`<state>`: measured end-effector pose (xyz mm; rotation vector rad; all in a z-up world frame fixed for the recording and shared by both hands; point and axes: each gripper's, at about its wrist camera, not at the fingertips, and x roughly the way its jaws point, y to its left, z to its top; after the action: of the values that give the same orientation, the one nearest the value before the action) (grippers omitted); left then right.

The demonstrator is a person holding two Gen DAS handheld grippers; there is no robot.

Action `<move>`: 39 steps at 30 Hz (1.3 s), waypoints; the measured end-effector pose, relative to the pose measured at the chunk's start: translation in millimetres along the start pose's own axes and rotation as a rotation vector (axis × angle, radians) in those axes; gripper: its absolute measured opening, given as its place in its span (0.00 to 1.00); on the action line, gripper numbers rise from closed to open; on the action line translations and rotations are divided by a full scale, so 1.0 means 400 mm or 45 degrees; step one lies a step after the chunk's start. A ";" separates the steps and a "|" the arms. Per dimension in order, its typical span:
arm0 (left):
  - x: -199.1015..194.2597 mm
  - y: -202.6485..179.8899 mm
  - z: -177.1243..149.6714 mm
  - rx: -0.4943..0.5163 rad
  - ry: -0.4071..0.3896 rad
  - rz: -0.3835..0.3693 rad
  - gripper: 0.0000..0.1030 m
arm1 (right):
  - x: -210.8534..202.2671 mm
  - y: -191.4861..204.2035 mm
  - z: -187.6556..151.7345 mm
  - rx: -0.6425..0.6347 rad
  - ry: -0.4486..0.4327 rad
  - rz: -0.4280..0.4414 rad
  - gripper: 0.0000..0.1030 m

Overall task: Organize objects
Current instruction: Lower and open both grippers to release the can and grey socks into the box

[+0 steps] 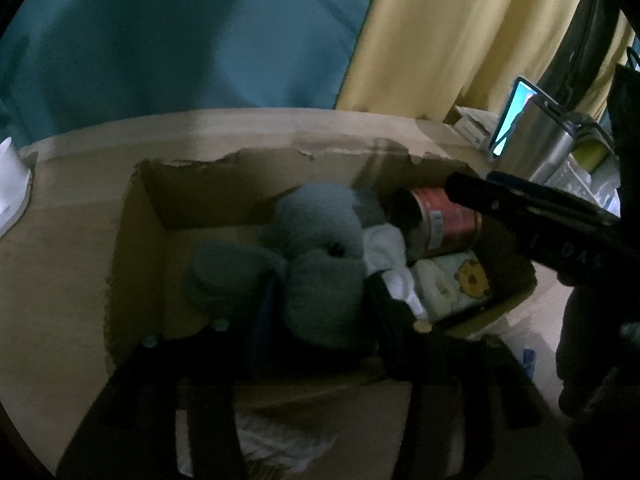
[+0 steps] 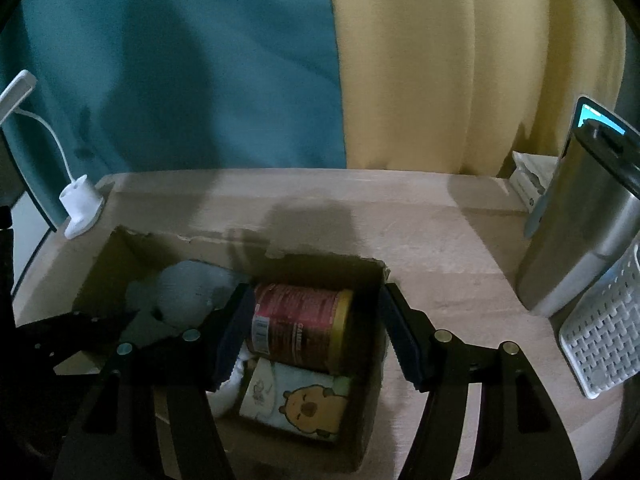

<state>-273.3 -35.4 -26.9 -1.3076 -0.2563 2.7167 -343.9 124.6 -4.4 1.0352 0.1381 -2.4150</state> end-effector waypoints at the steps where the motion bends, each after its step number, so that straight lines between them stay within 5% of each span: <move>1: 0.001 -0.002 0.000 0.001 0.000 -0.006 0.53 | 0.000 0.002 0.000 -0.005 0.001 -0.003 0.66; 17: -0.060 -0.019 -0.001 -0.016 -0.075 -0.002 0.57 | -0.044 0.005 -0.005 -0.021 -0.016 -0.008 0.66; 21: -0.090 -0.027 -0.007 -0.026 -0.104 0.001 0.73 | -0.071 0.004 -0.013 -0.021 -0.028 -0.013 0.66; 39: -0.182 -0.061 -0.052 -0.017 -0.158 0.016 0.74 | -0.164 0.019 -0.073 -0.048 -0.046 -0.002 0.66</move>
<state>-211.0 -22.4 20.5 -1.1496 -0.2790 2.8156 -283.0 153.2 21.9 0.9746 0.1711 -2.4217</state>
